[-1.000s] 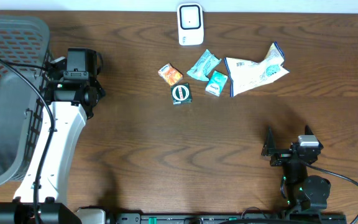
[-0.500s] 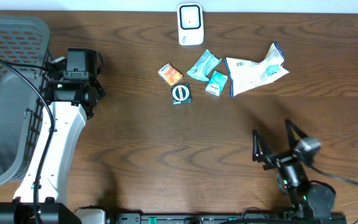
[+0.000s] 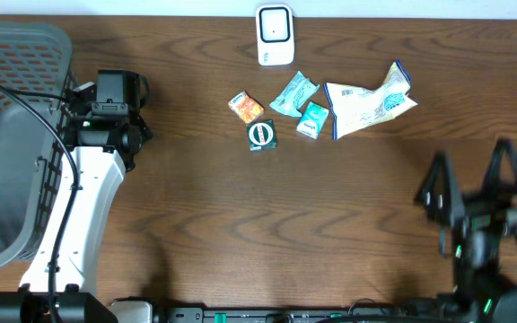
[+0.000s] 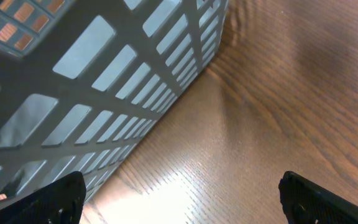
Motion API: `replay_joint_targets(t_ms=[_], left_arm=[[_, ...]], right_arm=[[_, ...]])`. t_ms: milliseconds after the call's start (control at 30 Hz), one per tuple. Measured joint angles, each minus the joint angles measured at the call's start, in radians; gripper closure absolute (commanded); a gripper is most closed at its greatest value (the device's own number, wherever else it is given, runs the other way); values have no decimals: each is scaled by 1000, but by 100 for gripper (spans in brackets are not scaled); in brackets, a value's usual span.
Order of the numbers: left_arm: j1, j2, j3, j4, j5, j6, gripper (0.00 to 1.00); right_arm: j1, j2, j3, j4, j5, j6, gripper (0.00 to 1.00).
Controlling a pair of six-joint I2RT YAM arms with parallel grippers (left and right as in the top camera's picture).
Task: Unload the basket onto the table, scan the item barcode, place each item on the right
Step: 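Reach the right gripper forward and grasp the yellow snack bag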
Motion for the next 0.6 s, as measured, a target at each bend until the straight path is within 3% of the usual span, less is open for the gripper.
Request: replay_joint_targets(t_ms=[133,367,467,600], left_arm=[[0,0,0,0,0,0,2],[0,0,0,0,-1,0,2],[0,0,0,0,-3,0,2],[0,0,0,0,-3,0,3]], right_arm=[[0,312,289,-324,23,-151,1],[0,869,759,-873,5,-257,1],[0,1030,863,-987,-65,-281,1],[0,1149,891,-984,-147,-295,1]])
